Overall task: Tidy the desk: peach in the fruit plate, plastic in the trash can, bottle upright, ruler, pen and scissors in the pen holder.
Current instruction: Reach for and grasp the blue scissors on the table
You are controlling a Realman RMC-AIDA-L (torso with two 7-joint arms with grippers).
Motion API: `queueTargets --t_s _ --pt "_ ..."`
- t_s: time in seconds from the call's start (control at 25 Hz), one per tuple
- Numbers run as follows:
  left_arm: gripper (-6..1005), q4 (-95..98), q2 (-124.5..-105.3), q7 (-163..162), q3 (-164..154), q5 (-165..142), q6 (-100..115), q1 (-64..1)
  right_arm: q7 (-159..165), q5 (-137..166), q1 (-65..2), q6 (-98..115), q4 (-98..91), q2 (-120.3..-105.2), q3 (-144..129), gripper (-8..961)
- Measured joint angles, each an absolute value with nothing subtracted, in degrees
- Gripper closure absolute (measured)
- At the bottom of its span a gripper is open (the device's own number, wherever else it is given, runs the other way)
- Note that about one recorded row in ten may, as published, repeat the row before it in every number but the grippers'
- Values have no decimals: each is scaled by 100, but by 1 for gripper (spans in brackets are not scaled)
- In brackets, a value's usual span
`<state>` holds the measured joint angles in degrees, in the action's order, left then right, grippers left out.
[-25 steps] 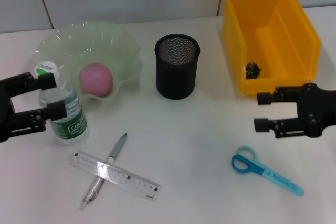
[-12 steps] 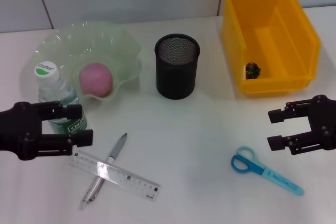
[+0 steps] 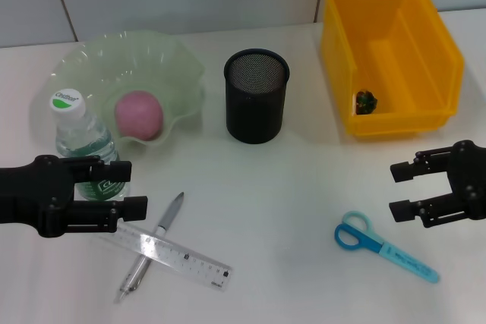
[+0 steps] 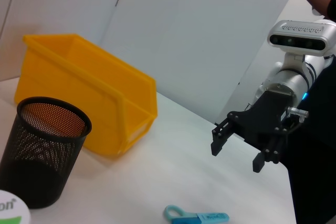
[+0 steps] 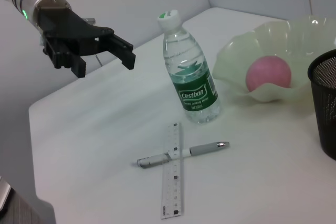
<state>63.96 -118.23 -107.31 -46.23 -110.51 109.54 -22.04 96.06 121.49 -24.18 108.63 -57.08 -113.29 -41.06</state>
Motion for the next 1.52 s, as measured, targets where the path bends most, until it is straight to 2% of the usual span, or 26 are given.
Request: queueTargets --t_s 0.16,0.28,0.32,0.36,0.4,0.52,0.64,0.96,1.52 --pt "199 6391 -11819 -10741 -4623 -11050 10952 -2211 9644 12242 -2445 10864 -5765 -11330 -4140 210" --pt "199 6386 -11816 -10745 -4623 -11051 10944 -2215 9825 12518 -2539 10901 -5992 -11394 -4176 210" --pt "199 6374 -11816 -10747 -4624 -11050 10936 -2217 9937 12669 -2587 10926 -6130 -11437 -4182 210" --pt "199 6349 -11816 -10748 -4623 -11051 10934 -2231 10256 12992 -2683 10984 -6477 -11549 -4233 210" --pt "199 6340 -11816 -10748 -4622 -11051 10933 -2235 10256 12992 -2683 10984 -6477 -11549 -4233 210" --pt "199 6320 -11822 -10738 -4621 -11052 10928 -2250 10934 13546 -2811 11034 -7235 -11765 -4613 210" --pt "200 6288 -11828 -10706 -4621 -11053 10916 -2255 11631 14028 -2880 11061 -7861 -11882 -5284 210" --pt "200 6108 -11838 -10504 -4733 -11077 10846 -2347 13179 15105 -3189 11340 -8746 -11896 -6717 210" --pt "201 5982 -11829 -10214 -4878 -11119 10708 -2457 14775 15701 -3703 11242 -8386 -11901 -7949 212"
